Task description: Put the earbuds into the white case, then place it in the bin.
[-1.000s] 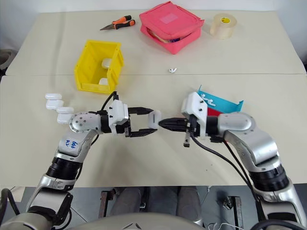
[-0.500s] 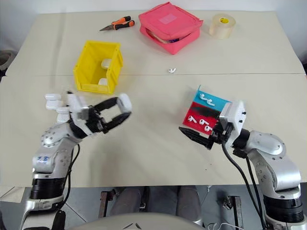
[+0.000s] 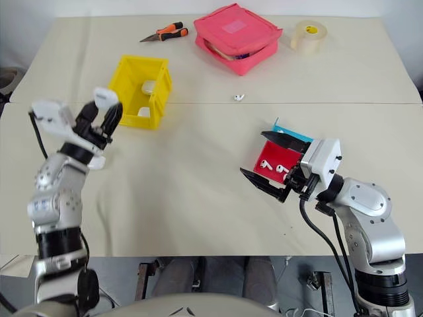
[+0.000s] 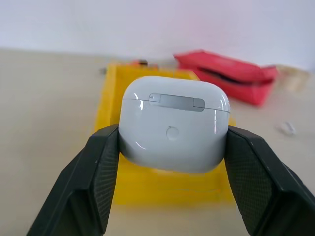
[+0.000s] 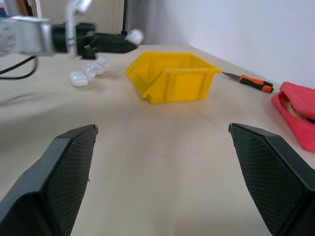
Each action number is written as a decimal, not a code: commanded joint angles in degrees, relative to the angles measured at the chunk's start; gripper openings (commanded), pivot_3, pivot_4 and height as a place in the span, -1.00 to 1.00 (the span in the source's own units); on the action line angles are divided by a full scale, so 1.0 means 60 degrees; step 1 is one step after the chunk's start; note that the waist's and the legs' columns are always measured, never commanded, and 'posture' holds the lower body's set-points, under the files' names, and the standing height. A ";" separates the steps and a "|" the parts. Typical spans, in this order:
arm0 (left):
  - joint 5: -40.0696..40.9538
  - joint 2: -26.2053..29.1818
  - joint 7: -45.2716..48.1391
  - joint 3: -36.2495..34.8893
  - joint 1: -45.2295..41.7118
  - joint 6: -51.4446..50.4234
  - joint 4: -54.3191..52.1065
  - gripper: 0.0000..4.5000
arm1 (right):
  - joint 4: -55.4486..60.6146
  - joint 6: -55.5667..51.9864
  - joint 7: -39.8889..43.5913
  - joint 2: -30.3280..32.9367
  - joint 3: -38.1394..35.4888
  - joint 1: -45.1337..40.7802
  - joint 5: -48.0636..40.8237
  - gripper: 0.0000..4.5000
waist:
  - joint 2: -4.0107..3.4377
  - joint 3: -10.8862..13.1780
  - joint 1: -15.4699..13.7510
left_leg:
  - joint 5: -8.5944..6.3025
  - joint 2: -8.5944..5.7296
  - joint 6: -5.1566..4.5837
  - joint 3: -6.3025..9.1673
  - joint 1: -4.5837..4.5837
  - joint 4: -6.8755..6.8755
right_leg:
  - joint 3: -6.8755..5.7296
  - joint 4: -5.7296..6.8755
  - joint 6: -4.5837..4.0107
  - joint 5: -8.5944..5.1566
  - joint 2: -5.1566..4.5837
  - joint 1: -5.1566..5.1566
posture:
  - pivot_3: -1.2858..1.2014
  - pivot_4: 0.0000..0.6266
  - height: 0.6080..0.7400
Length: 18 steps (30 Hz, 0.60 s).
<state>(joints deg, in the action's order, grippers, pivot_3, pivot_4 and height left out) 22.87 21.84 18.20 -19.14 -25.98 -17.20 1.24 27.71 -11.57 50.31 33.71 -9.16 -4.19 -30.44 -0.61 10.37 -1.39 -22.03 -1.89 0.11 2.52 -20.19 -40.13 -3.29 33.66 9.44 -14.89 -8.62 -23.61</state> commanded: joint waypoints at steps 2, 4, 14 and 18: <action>-0.0543 0.0224 -0.0131 0.0426 -0.1431 0.0025 0.1579 0.25 | 0.0339 -0.0166 -0.0338 -0.0065 0.0048 -0.0341 -0.0232 0.98 | 0.0001 0.0001 0.0062 | 0.0000 -0.0001 -0.0001 -0.0006 0.0001 0.0009 | -0.0003 -0.0004 0.0000 0.0000 0.0000 -0.0005 | 0.03 -0.52 1.00; -0.0891 0.0290 -0.0173 0.0653 -0.2105 0.0200 0.2548 0.25 | 0.0507 -0.0436 -0.0486 -0.0078 0.0131 -0.0592 -0.0429 0.98 | 0.0001 0.0001 0.0109 | 0.0000 0.0001 0.0000 -0.0012 0.0000 0.0009 | -0.0007 -0.0004 0.0001 0.0000 0.0001 -0.0008 | 0.03 -0.52 1.00; -0.0795 0.0264 -0.0097 0.0544 -0.2988 0.0110 0.3587 0.98 | 0.0575 -0.0663 -0.0489 0.0139 0.0135 -0.0679 -0.0519 1.00 | 0.0009 0.0006 0.0224 | 0.0001 0.0002 0.0002 -0.0007 -0.0003 0.0007 | -0.0018 -0.0002 0.0002 0.0001 -0.0002 -0.0008 | 0.03 -0.52 1.00; 0.0076 0.0597 0.1433 0.0498 -0.2229 -0.0273 0.2333 0.98 | 0.0464 -0.0685 -0.0273 0.0312 0.0058 -0.0527 -0.0544 1.00 | 0.0009 0.0005 0.0235 | 0.0002 0.0007 0.0003 -0.0006 -0.0003 0.0003 | -0.0019 0.0000 0.0002 0.0001 -0.0002 -0.0008 | 0.03 -0.52 1.00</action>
<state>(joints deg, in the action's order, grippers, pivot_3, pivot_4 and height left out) 20.58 23.27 22.09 -15.48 -41.01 -18.05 20.98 29.13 -16.10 47.85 34.36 -7.18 -7.91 -32.77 -0.56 10.40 0.02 -22.02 -1.85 0.13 2.48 -20.21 -40.11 -3.40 33.65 9.45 -14.89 -8.63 -23.66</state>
